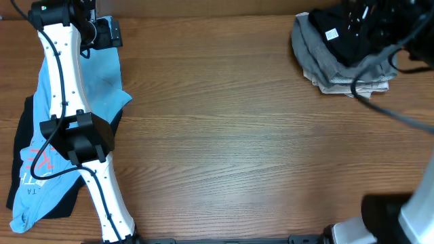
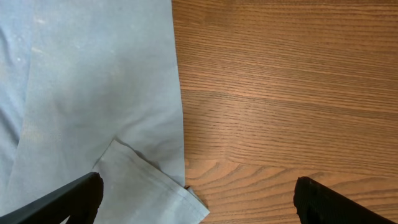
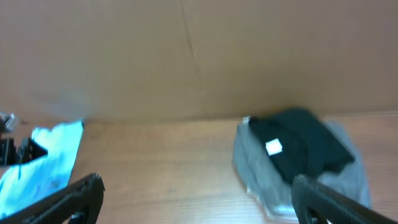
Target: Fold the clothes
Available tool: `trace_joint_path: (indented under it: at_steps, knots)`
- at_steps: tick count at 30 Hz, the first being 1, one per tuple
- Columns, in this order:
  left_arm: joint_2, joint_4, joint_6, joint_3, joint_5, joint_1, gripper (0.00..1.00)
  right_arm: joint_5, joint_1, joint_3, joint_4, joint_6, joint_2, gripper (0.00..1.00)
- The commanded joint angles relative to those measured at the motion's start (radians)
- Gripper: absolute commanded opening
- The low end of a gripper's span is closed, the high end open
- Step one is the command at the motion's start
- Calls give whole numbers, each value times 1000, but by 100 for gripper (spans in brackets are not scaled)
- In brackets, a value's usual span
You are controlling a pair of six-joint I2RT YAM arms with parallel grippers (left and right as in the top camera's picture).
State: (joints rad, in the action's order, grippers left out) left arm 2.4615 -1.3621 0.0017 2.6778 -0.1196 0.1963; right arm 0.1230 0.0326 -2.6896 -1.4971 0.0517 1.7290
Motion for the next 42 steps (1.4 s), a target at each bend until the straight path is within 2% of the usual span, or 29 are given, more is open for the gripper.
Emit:
trace_joint_path:
  at_steps: [1, 7, 17, 23, 30, 42]
  knots:
    - [-2, -1, -6, 15, -4, 0, 100, -55, 46, 201, 106, -6, -137, 100]
    - [-2, -1, -6, 15, -4, 0, 100, -51, 60, 677, 403, 6, -391, 100]
    - [-2, -1, -6, 15, -4, 0, 100, -55, 57, 1703, 1062, 58, -1007, 100]
    - [-2, -1, -6, 15, -4, 0, 100, -55, 52, 2136, 1366, 123, -1298, 100]
    - [-2, -1, -6, 15, -4, 0, 100, -55, 43, 2435, 1584, 159, -1491, 100]
    - [-2, -1, -6, 15, -4, 0, 100, -98, 2, 2623, 1552, 158, -1687, 100]
